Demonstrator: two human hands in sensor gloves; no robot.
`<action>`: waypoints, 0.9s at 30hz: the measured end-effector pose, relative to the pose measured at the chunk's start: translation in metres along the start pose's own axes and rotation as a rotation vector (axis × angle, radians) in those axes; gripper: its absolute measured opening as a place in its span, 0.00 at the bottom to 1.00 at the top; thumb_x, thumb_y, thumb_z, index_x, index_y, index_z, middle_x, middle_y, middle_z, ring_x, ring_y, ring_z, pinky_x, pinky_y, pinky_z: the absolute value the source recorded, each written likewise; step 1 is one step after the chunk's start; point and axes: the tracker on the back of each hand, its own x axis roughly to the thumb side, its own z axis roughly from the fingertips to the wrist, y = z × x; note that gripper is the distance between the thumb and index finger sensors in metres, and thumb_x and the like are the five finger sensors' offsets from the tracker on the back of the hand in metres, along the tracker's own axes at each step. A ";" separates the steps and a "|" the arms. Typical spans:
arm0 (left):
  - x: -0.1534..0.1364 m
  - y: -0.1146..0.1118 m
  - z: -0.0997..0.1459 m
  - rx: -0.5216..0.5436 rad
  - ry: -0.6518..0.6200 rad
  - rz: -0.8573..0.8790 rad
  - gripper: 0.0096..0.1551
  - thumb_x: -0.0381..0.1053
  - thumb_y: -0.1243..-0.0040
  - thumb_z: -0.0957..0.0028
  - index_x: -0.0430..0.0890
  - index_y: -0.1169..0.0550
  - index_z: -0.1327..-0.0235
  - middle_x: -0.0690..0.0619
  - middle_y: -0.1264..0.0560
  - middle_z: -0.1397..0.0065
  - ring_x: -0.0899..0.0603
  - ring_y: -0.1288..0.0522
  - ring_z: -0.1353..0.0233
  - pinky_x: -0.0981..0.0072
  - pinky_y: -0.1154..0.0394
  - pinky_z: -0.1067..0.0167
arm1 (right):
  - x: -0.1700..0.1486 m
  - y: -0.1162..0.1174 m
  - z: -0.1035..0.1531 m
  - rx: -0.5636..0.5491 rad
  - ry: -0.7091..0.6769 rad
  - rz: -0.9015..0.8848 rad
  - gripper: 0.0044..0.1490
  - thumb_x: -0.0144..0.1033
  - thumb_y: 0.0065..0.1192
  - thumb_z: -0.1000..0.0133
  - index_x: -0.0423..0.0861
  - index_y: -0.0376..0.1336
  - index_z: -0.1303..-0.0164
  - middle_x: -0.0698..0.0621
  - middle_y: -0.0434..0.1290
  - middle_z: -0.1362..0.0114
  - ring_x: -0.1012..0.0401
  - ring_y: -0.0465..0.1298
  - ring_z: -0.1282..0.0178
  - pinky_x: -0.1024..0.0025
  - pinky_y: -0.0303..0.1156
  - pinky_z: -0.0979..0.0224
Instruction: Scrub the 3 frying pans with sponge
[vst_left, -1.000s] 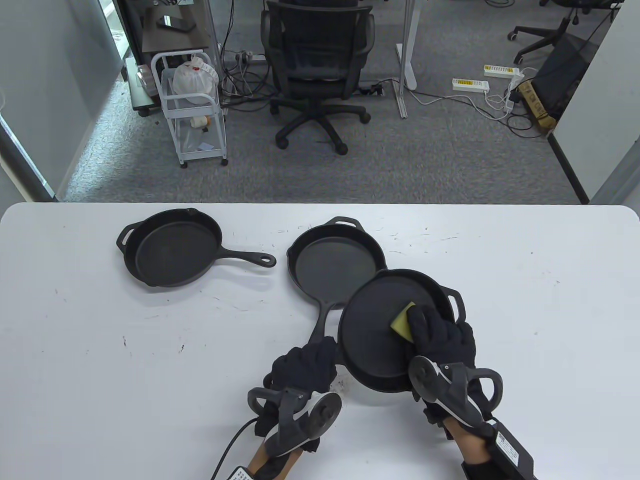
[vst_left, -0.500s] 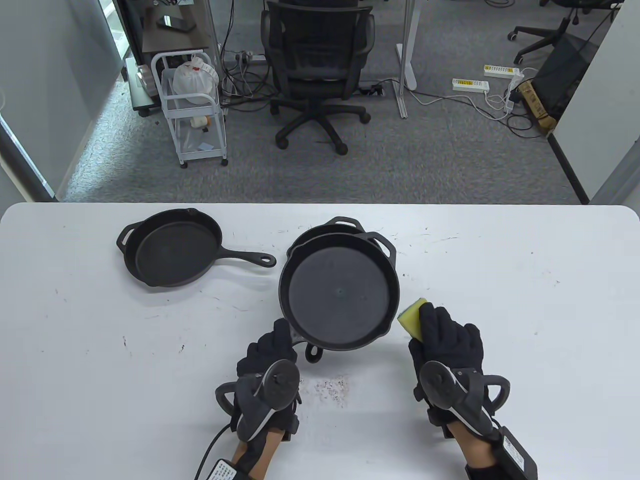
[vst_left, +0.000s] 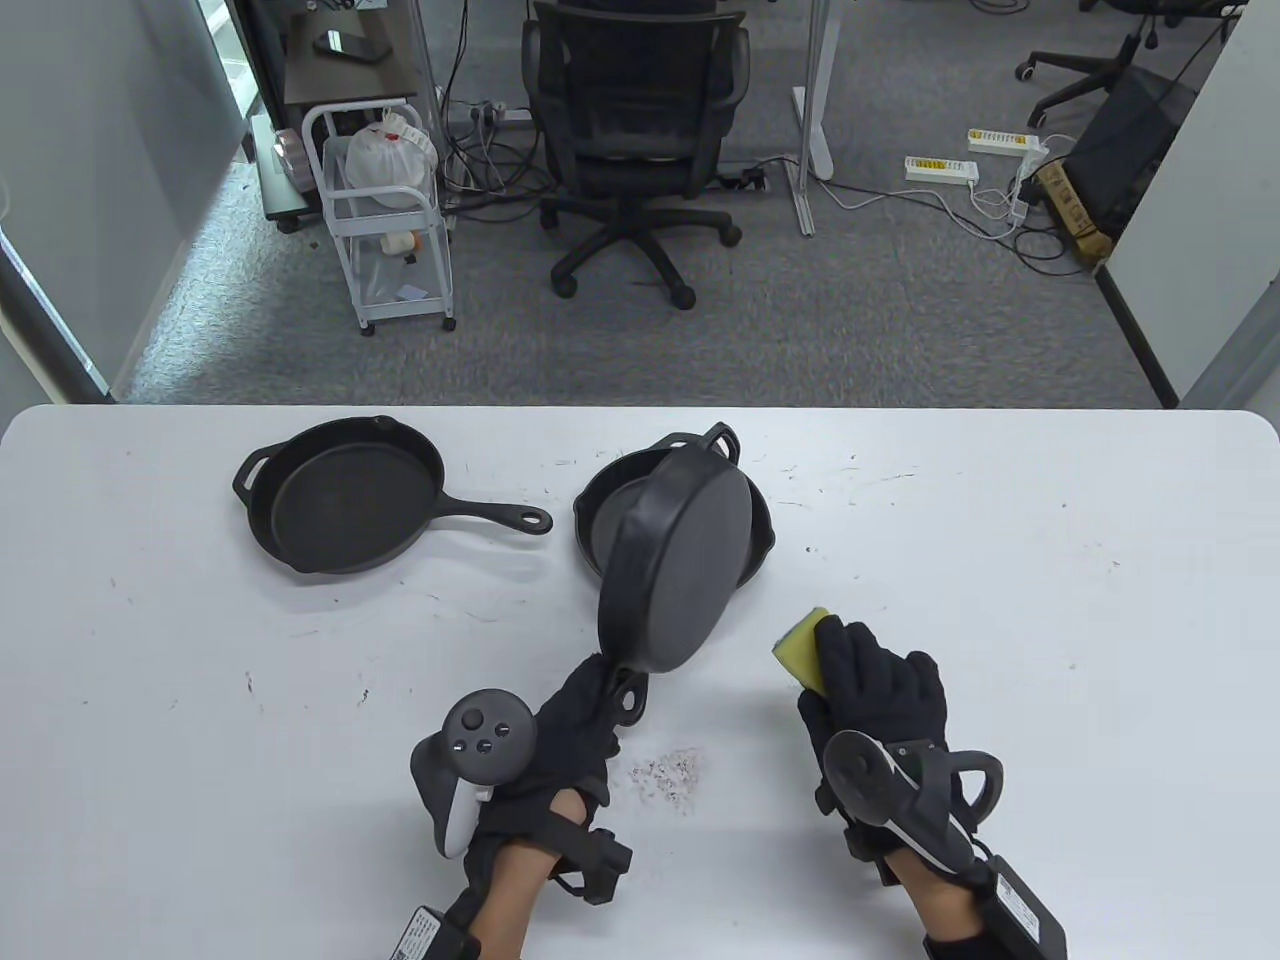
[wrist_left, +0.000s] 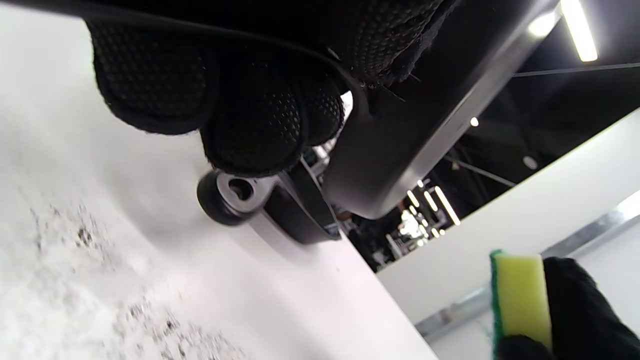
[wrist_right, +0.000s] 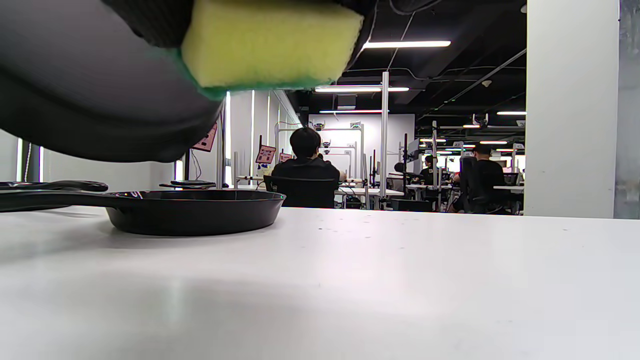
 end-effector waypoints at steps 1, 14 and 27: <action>-0.001 -0.002 -0.001 -0.016 0.001 0.024 0.35 0.48 0.38 0.49 0.42 0.24 0.25 0.44 0.13 0.39 0.42 0.09 0.52 0.49 0.12 0.56 | 0.000 0.000 0.000 0.002 -0.002 0.000 0.48 0.55 0.61 0.50 0.59 0.46 0.21 0.50 0.63 0.19 0.52 0.73 0.28 0.42 0.57 0.20; -0.004 -0.015 -0.004 -0.138 0.006 0.137 0.35 0.48 0.40 0.48 0.41 0.24 0.25 0.44 0.12 0.41 0.44 0.09 0.56 0.49 0.12 0.57 | 0.012 0.001 0.004 0.016 -0.104 0.014 0.47 0.55 0.61 0.50 0.63 0.46 0.22 0.52 0.62 0.18 0.53 0.72 0.26 0.43 0.57 0.19; 0.014 -0.049 -0.002 -0.369 -0.099 -0.039 0.35 0.47 0.37 0.49 0.43 0.23 0.24 0.44 0.13 0.41 0.44 0.11 0.55 0.49 0.13 0.55 | 0.036 -0.016 0.016 -0.132 -0.248 -0.013 0.47 0.55 0.55 0.49 0.66 0.40 0.23 0.55 0.54 0.14 0.53 0.62 0.16 0.43 0.54 0.18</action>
